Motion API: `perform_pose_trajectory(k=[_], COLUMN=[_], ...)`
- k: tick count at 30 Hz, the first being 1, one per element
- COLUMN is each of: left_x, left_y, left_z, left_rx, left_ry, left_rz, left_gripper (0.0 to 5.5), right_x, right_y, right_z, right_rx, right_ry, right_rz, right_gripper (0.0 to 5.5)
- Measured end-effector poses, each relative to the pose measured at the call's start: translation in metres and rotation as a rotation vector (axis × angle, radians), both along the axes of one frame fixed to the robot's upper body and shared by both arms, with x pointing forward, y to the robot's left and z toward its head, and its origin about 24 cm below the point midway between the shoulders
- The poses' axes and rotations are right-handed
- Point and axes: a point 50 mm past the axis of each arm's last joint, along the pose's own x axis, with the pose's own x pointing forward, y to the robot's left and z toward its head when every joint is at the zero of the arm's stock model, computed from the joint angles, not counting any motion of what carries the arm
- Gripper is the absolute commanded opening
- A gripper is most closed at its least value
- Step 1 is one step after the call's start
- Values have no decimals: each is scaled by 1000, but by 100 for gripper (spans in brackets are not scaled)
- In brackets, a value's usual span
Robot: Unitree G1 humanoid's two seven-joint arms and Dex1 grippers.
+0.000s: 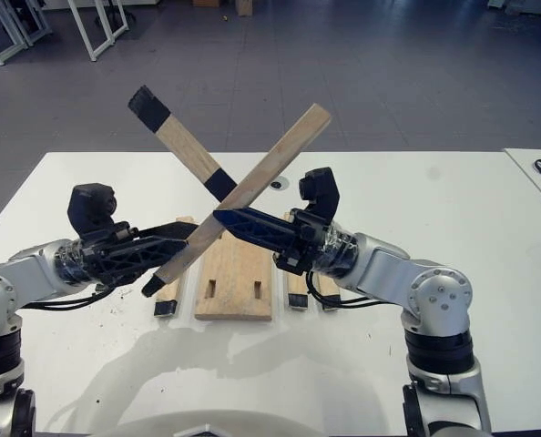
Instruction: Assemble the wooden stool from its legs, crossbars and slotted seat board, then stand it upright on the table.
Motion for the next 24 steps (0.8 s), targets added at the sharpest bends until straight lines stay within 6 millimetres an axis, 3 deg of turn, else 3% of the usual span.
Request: perform_pose_trajectory(k=[3,6,9,14,18,24], left_x=[13,27,29,5,1,-3], left_y=[23,37,16,-17,-18,-32], left_z=[1,-11,-47,-100,-106,-112], left_rx=[34,288,693,1096,1213,1206], left_ry=[-26,-89,-184,-341,-383,-367], left_rz=[165,360,459,419,449,433], left_gripper=[325,325,325,325,325,325], right_x=[6,12,25,43,45,44], right_y=[-11,-29,-44,-59,-59,-52], right_z=[-8,-20,-28,-39,-44,-45], right_rx=[-96,-256,-388,-515,-554,-568], right_ry=[-21,-76,-172,-253,-286,-325], right_rz=[-63,-153,-304,-481,-488,-469], right_gripper=[204,204,203,203,203,203])
